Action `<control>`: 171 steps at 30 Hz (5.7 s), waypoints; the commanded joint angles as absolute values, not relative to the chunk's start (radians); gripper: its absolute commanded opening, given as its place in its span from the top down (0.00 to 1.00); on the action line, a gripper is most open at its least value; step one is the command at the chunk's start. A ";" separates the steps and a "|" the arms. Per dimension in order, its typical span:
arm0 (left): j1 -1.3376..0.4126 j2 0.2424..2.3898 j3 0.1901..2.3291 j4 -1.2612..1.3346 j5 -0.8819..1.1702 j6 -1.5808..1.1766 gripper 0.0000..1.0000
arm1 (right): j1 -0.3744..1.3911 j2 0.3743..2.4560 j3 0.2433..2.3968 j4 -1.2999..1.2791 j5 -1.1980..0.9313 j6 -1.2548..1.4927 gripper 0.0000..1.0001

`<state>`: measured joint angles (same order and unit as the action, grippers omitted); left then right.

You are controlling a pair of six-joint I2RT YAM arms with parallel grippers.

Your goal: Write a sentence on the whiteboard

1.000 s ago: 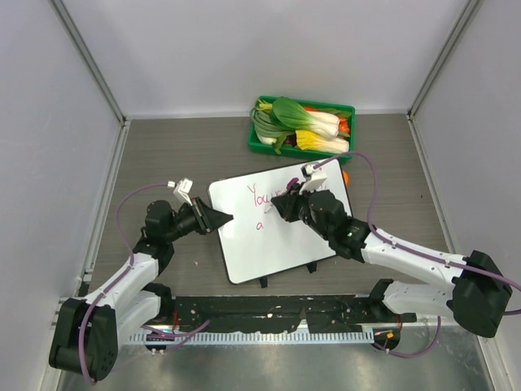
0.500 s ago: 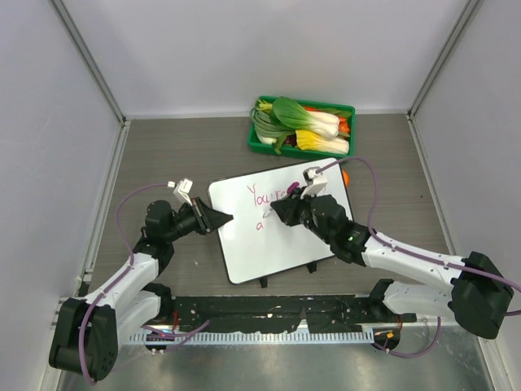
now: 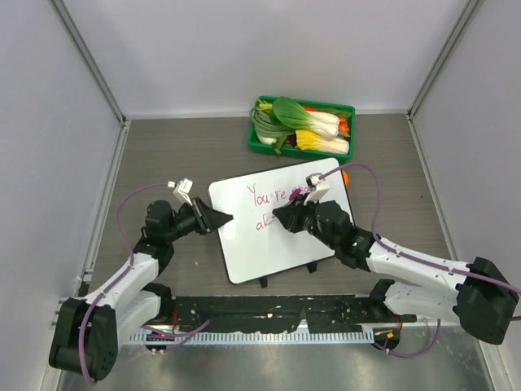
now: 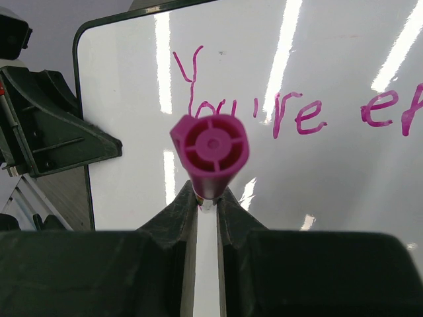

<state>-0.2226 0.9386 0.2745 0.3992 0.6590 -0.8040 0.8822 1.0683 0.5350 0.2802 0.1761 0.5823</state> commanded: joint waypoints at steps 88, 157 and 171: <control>-0.225 0.957 0.262 0.304 0.529 -0.614 1.00 | 0.841 1.026 0.540 0.232 0.255 0.561 0.99; -0.227 0.957 0.265 0.302 0.525 -0.612 1.00 | 0.827 1.019 0.597 0.173 0.273 0.535 0.99; -0.227 0.959 0.265 0.302 0.523 -0.612 1.00 | 0.825 0.971 0.566 0.158 0.298 0.546 0.99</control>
